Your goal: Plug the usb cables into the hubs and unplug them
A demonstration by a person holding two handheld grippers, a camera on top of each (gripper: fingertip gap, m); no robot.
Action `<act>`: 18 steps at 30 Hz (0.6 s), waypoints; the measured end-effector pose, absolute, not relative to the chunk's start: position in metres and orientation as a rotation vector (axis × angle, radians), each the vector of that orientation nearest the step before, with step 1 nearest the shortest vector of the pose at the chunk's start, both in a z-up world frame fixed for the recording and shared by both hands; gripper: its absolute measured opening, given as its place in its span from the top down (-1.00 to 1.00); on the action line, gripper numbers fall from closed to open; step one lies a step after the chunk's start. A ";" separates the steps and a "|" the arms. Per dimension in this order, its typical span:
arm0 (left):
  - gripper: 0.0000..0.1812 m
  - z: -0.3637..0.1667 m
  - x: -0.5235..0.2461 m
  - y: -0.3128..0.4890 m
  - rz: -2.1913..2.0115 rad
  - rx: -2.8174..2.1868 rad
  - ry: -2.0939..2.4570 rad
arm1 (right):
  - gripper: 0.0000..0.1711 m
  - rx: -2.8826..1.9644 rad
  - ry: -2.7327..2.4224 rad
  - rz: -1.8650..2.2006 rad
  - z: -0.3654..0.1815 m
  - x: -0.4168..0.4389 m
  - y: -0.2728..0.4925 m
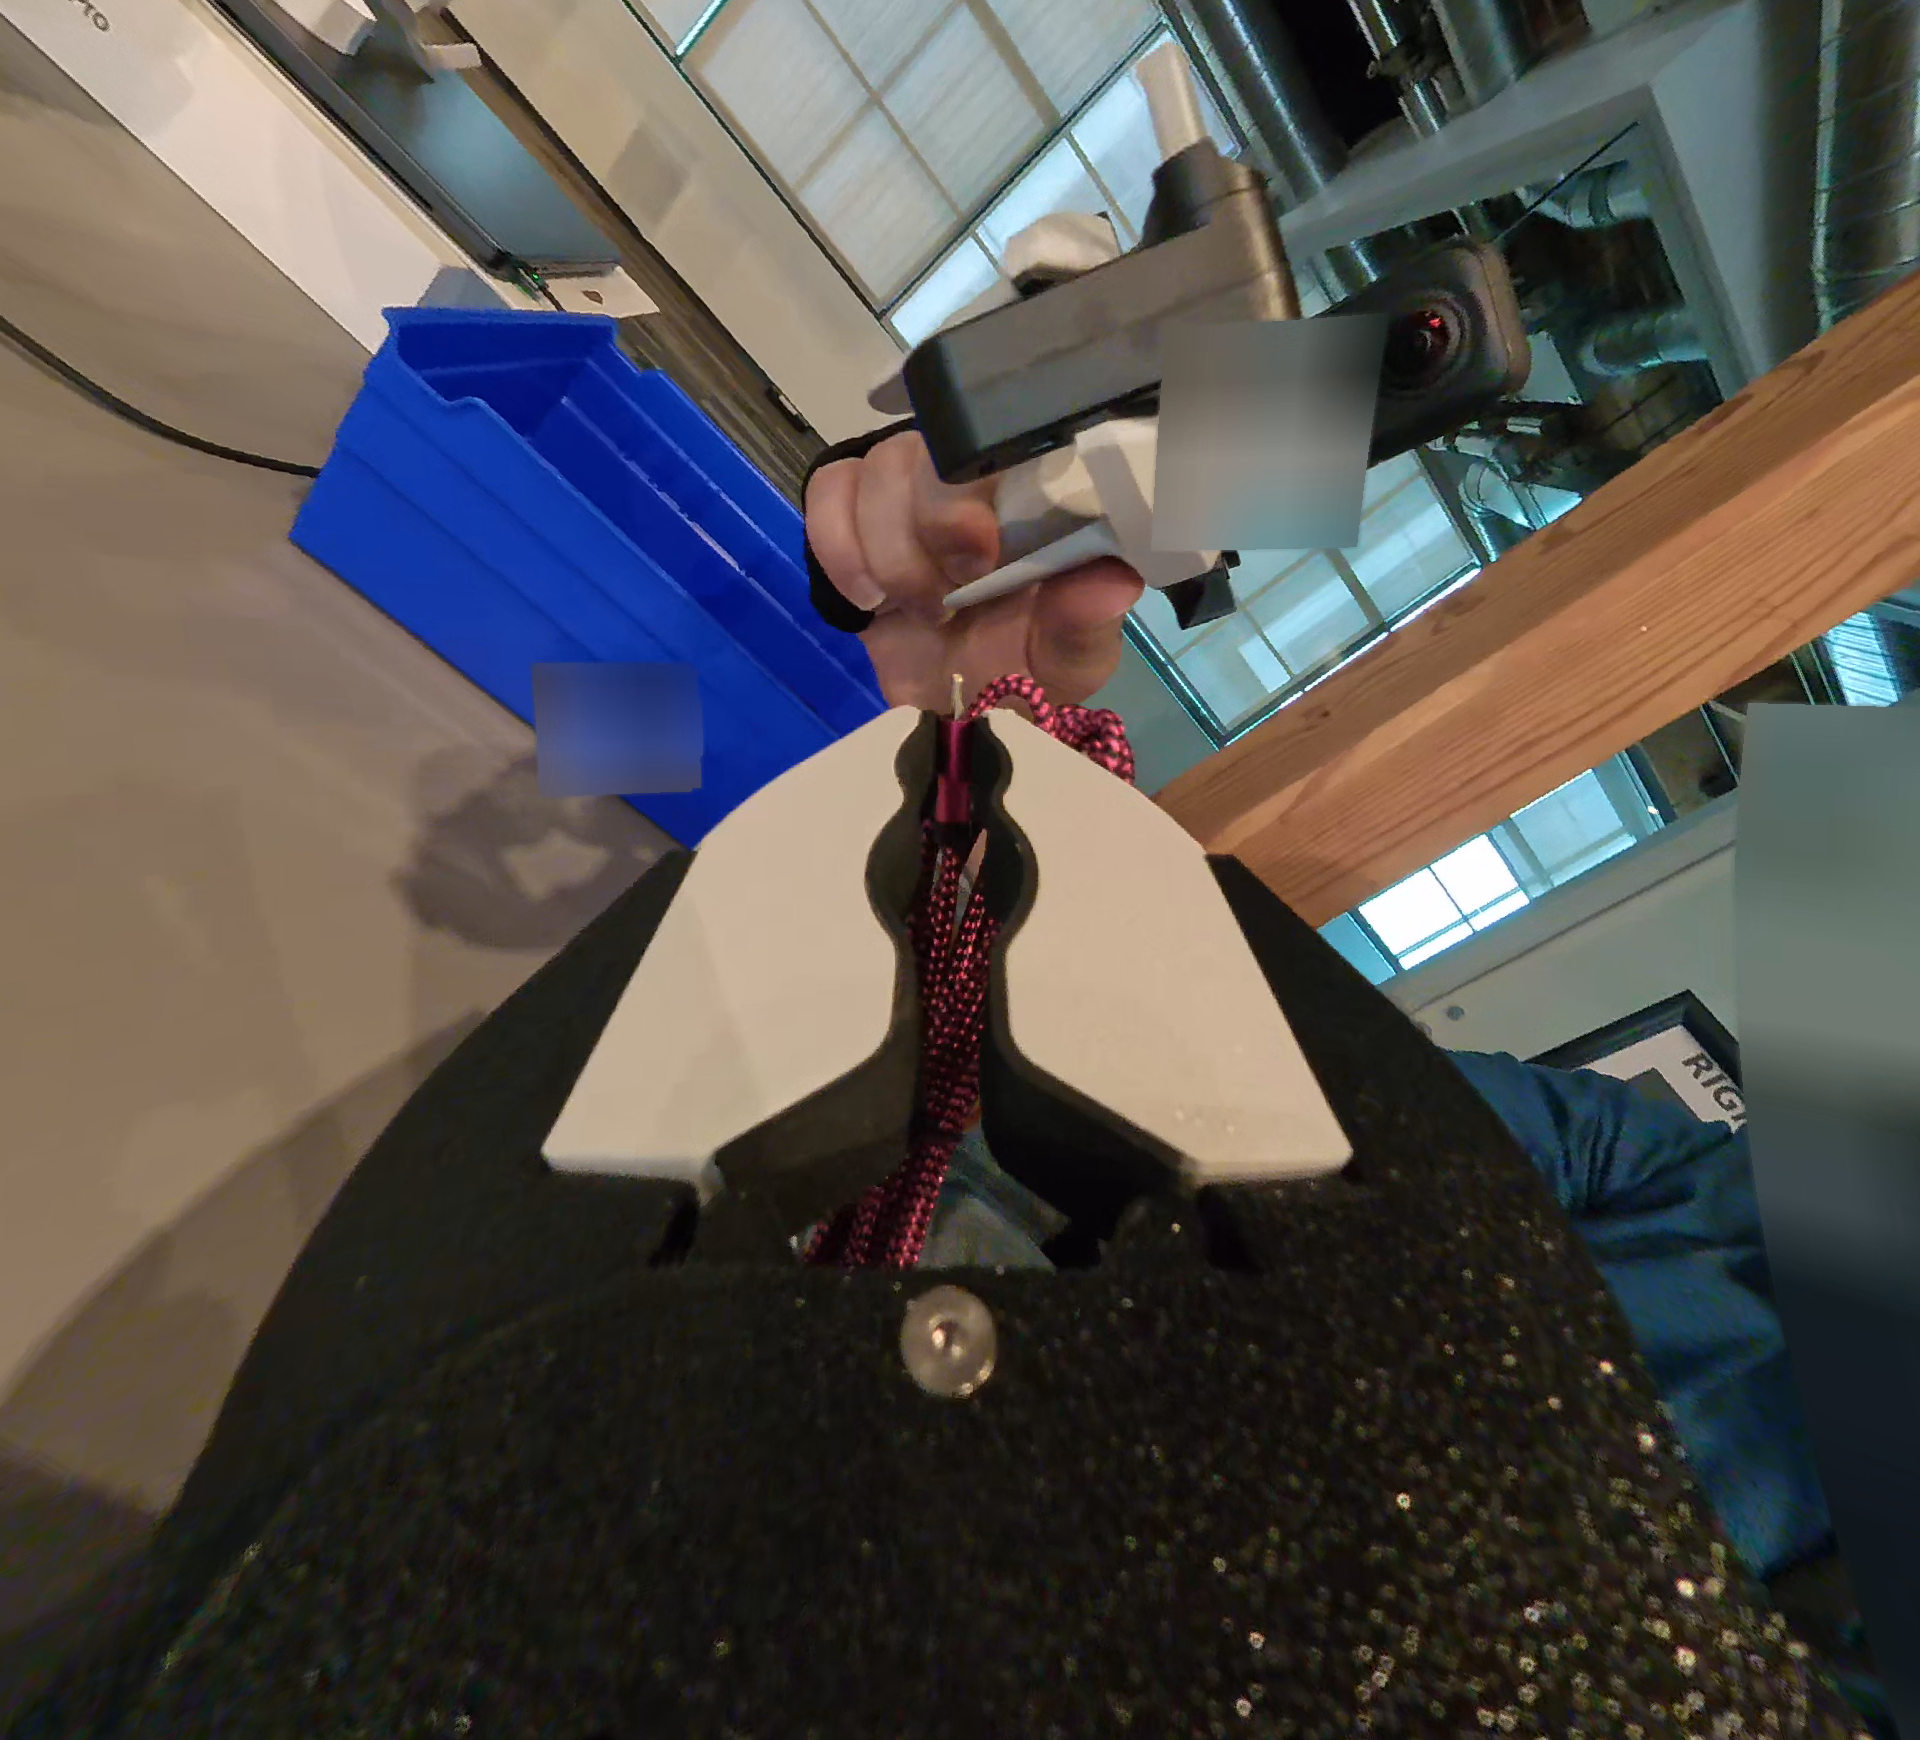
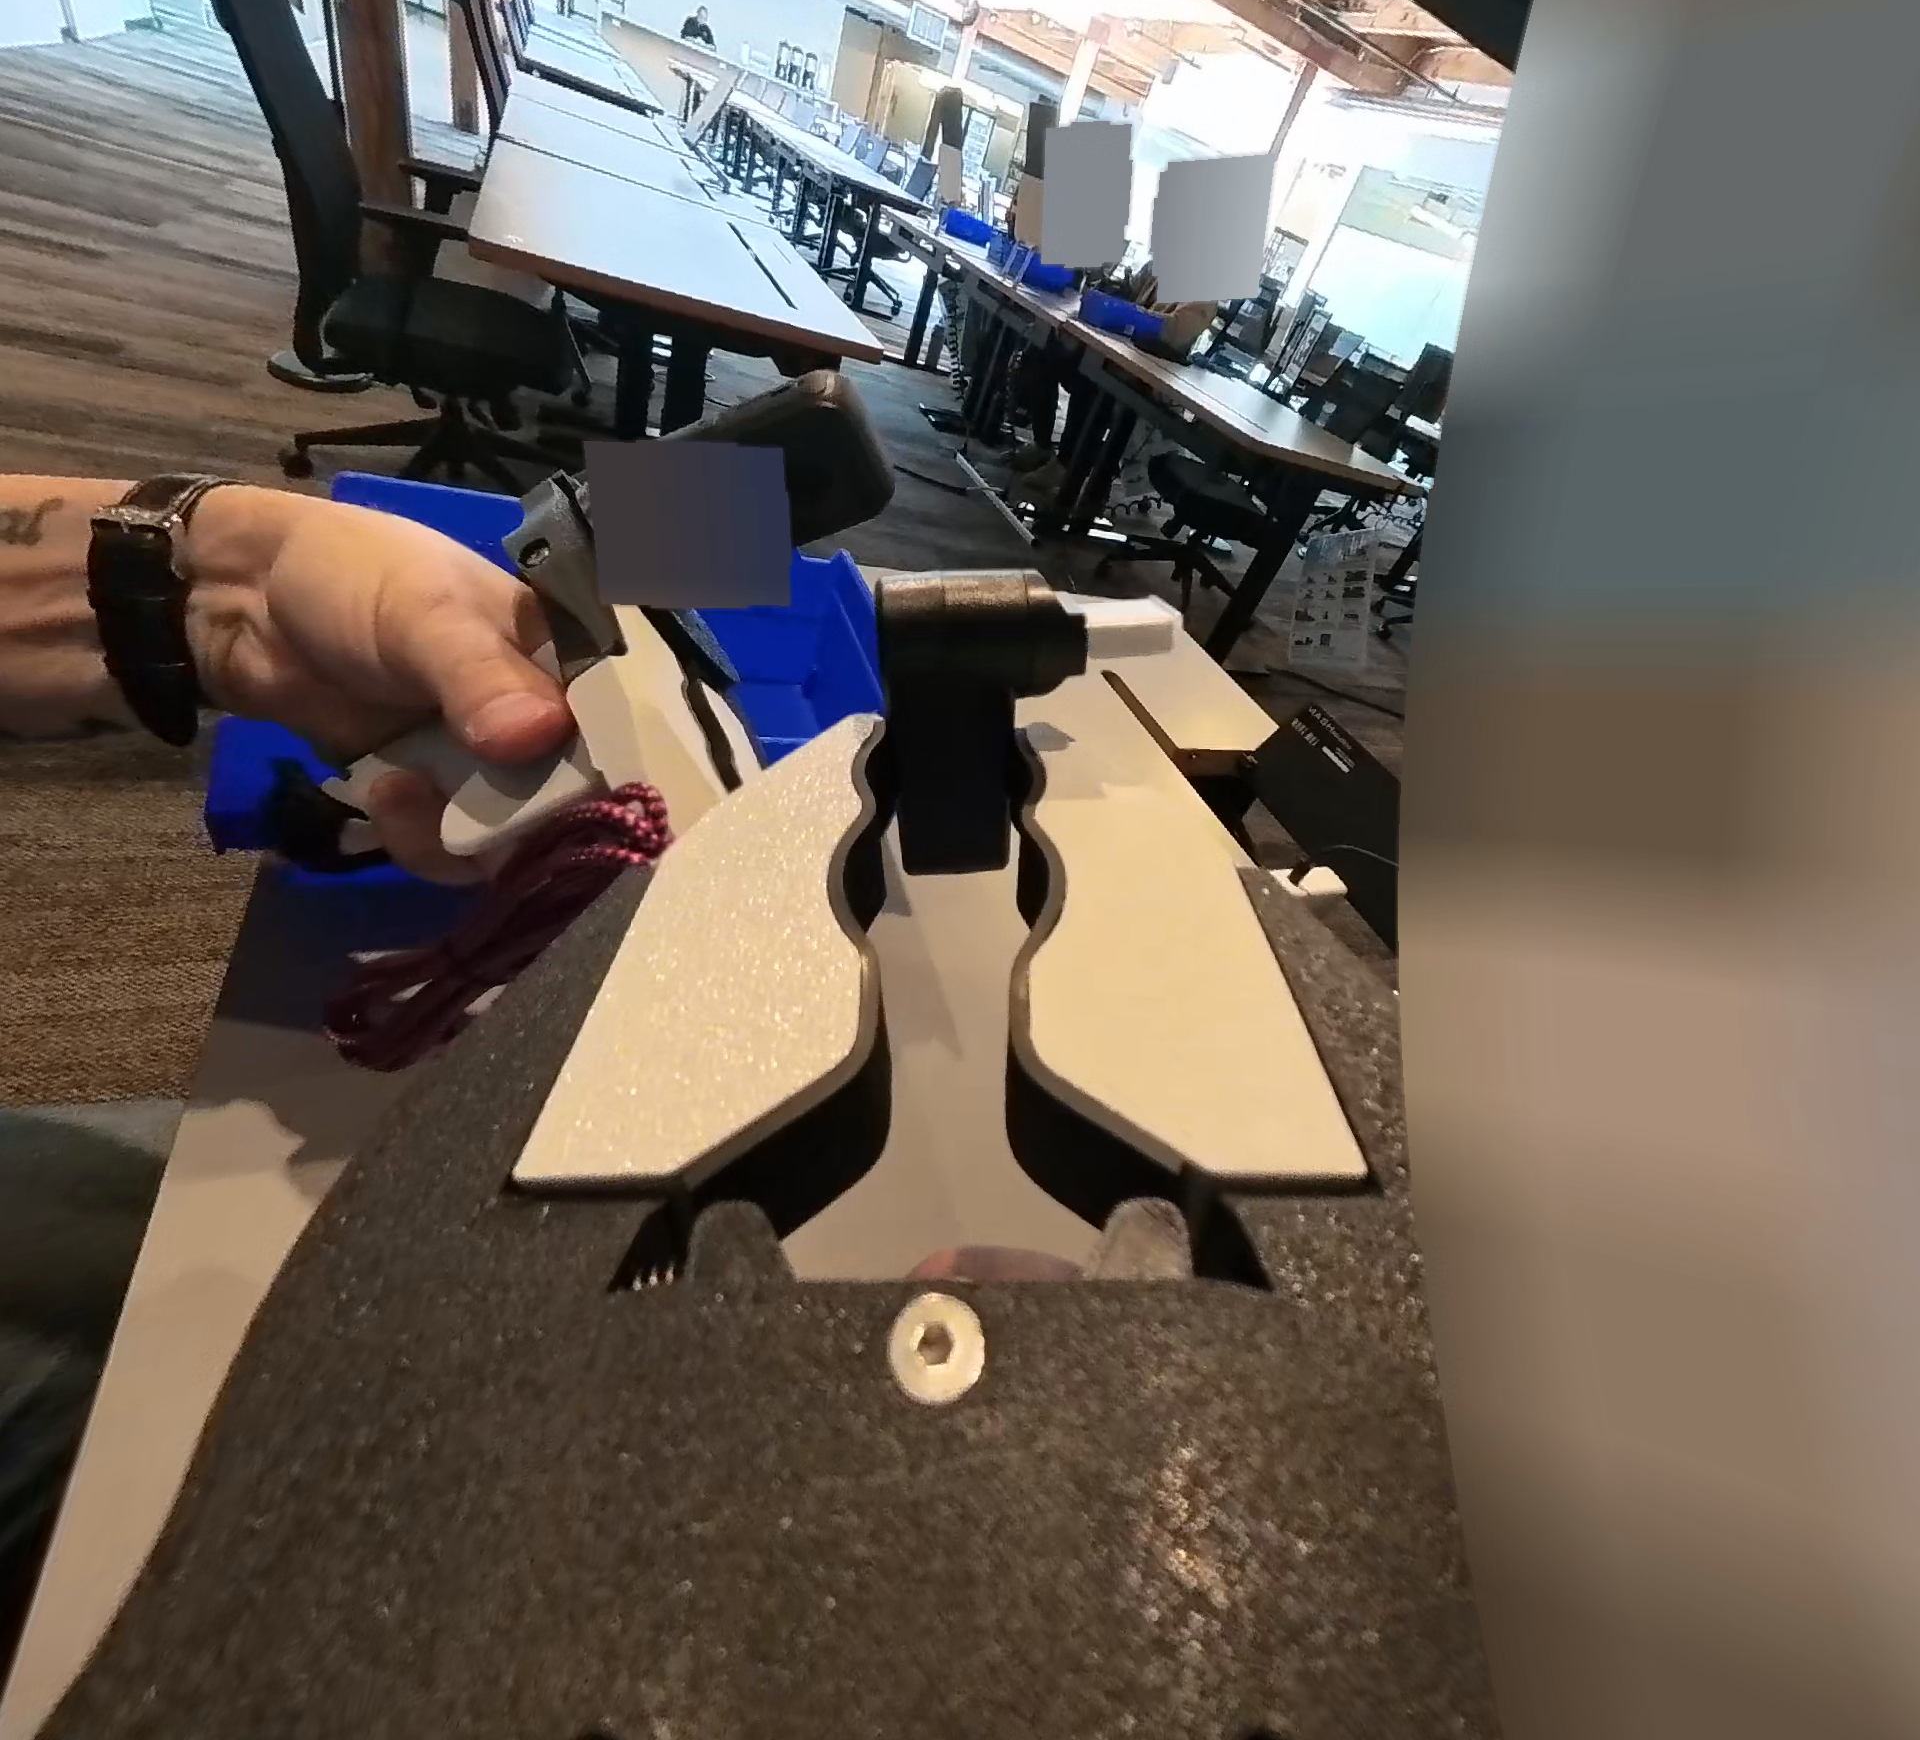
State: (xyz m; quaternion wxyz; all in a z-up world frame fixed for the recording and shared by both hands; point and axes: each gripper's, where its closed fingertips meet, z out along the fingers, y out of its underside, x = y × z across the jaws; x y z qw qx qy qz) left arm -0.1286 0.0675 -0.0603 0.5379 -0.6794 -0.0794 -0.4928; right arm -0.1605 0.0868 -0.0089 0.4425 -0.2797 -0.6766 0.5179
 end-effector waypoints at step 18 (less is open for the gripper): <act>0.94 -0.005 -0.130 0.043 -1.025 -1.664 -0.063 | 0.76 -0.719 -1.671 1.278 -0.009 -0.152 0.096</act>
